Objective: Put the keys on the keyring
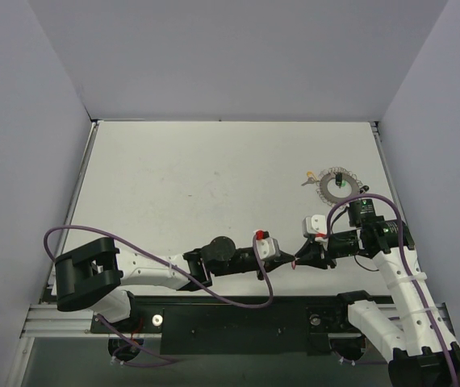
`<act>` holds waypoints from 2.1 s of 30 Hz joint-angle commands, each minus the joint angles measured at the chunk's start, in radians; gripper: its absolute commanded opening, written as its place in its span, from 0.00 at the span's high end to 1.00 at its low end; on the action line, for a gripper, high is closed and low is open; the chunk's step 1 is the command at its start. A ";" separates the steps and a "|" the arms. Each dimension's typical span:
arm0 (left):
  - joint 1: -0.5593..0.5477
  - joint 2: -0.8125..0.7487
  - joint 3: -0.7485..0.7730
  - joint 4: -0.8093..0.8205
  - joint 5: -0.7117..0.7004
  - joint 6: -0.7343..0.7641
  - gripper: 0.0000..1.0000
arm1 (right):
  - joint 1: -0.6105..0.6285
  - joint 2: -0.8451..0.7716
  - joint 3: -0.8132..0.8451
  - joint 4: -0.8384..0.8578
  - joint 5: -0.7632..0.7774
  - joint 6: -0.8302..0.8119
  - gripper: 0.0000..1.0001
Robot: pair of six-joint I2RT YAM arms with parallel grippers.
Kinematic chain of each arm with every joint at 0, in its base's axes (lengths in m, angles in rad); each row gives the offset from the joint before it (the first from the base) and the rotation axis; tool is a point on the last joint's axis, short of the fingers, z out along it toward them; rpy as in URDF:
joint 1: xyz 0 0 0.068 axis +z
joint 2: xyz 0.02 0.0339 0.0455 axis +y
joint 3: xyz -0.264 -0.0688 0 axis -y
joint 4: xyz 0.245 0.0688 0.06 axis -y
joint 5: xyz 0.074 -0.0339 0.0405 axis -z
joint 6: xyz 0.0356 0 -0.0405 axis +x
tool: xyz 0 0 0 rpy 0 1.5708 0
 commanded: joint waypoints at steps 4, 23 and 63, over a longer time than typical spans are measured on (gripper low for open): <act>0.005 -0.045 0.005 0.066 -0.024 -0.048 1.00 | -0.019 -0.001 -0.011 -0.026 -0.062 -0.016 0.82; 0.011 -0.046 0.008 0.043 -0.021 -0.057 1.00 | -0.032 -0.005 -0.010 -0.029 -0.068 -0.009 1.00; 0.061 -0.800 -0.369 -0.330 -0.312 -0.289 0.36 | -0.371 0.117 0.015 -0.139 0.349 0.014 1.00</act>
